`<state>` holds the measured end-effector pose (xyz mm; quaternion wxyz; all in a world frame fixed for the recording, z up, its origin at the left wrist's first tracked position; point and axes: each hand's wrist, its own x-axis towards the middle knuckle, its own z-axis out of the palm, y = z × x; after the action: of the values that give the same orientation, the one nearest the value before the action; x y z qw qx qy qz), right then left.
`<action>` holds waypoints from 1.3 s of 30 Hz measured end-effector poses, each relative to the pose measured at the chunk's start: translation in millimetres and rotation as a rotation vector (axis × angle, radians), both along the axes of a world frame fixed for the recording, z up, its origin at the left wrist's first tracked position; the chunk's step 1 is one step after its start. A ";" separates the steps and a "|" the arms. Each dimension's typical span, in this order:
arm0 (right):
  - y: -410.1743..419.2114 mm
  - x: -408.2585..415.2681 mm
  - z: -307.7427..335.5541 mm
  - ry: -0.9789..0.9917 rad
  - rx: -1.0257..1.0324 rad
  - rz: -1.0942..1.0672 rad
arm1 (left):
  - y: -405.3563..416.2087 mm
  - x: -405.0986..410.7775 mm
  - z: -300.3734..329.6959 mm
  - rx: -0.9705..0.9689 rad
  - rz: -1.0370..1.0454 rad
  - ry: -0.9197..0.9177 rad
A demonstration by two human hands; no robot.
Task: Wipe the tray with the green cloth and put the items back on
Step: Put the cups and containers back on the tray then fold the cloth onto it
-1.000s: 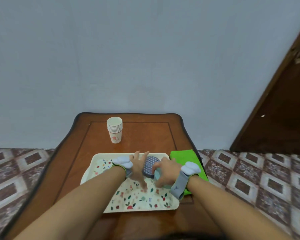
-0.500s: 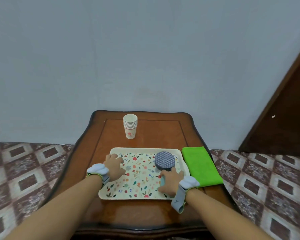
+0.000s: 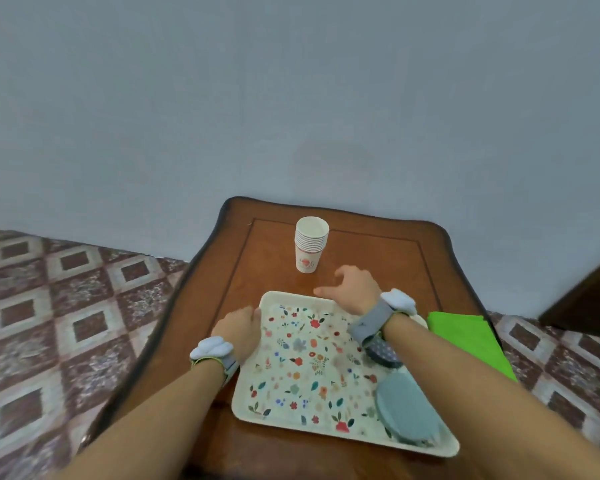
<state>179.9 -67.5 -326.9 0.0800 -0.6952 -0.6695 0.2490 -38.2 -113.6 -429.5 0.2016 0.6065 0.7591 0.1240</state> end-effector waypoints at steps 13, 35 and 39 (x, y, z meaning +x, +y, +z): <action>102.8 -46.9 -54.9 0.369 0.260 -0.266 | 8.0 -1.4 -16.8 0.153 -0.002 0.067; -43.3 90.5 -54.3 0.157 0.355 -0.469 | 30.8 135.8 164.0 0.839 -0.253 -0.185; -43.1 167.7 -67.7 -0.197 0.072 -0.716 | 35.3 237.0 135.4 0.314 -0.700 -0.053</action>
<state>347.6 -110.6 -394.6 0.1217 -0.9028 -0.3966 0.1133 198.8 -78.3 -294.1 0.1561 0.8491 0.4722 0.1778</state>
